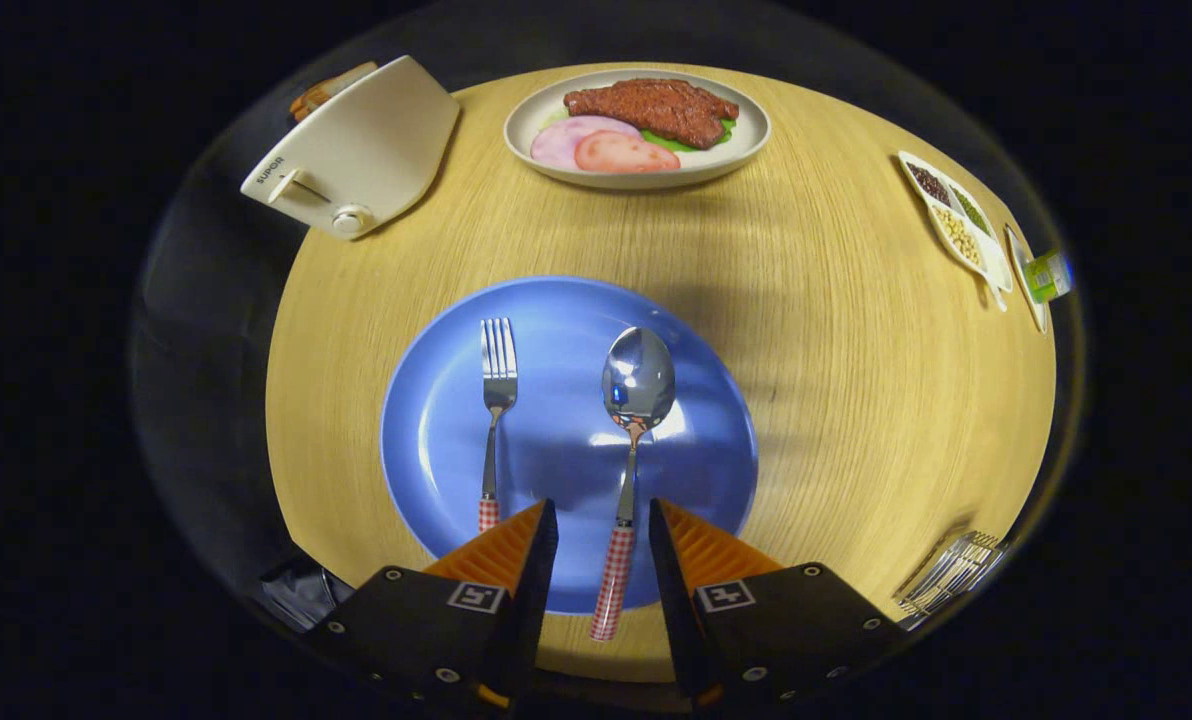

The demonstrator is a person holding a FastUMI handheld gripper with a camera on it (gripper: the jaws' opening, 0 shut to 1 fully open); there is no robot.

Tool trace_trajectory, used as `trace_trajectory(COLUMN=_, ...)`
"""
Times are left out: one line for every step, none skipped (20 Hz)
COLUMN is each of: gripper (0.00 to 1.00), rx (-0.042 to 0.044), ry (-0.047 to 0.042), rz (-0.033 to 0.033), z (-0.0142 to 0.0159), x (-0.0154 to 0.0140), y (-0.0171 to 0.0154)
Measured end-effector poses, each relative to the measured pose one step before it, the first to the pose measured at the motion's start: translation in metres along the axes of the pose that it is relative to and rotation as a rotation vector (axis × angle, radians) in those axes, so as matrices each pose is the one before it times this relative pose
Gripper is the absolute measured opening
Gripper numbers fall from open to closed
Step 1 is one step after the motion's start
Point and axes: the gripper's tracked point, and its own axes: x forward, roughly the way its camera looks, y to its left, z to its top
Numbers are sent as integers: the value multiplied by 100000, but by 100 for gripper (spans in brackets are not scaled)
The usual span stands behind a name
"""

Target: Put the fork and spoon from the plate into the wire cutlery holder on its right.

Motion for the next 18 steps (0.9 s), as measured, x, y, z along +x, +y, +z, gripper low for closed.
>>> trace_trajectory(gripper=47, rx=596, ry=1429, rz=-1210, z=-14, x=395, y=-207)
trace_trajectory(gripper=43, rx=240, ry=1408, rz=-980, z=-54, x=139, y=-203)
trace_trajectory(gripper=35, rx=489, ry=1611, rz=-1151, z=-224, x=182, y=-184)
trace_trajectory(gripper=31, rx=576, ry=969, rz=-1142, z=-13, x=164, y=-208)
trace_trajectory(gripper=22, rx=744, ry=1167, rz=-807, z=-75, x=-12, y=-153)
trace_trajectory(gripper=19, rx=1980, ry=294, rz=-17, z=198, x=147, y=-85)
trace_trajectory(gripper=14, rx=2498, ry=1106, rz=507, z=-199, x=-12, y=8)
trace_trajectory(gripper=12, rx=2569, ry=14, rz=1114, z=118, x=-19, y=-27)
trace_trajectory(gripper=9, rx=1246, ry=-1603, rz=2255, z=253, x=-75, y=250)
trace_trajectory(gripper=8, rx=-38, ry=-1704, rz=1350, z=202, x=-330, y=-4)
trace_trajectory(gripper=7, rx=-661, ry=-2193, rz=504, z=113, x=-430, y=-80)
trace_trajectory(gripper=7, rx=-1323, ry=-2440, rz=240, z=339, x=-575, y=-118)
trace_trajectory(gripper=7, rx=-812, ry=-3024, rz=972, z=161, x=-820, y=-63)
trace_trajectory(gripper=7, rx=-365, ry=-2918, rz=763, z=304, x=-965, y=-164)
trace_trajectory(gripper=7, rx=518, ry=-2615, rz=676, z=173, x=-998, y=-293)
trace_trajectory(gripper=7, rx=1042, ry=-2495, rz=956, z=229, x=-1098, y=-394)
trace_trajectory(gripper=7, rx=957, ry=-2597, rz=202, z=248, x=-802, y=-673)
trace_trajectory(gripper=7, rx=1071, ry=-888, rz=-288, z=107, x=-918, y=-915)
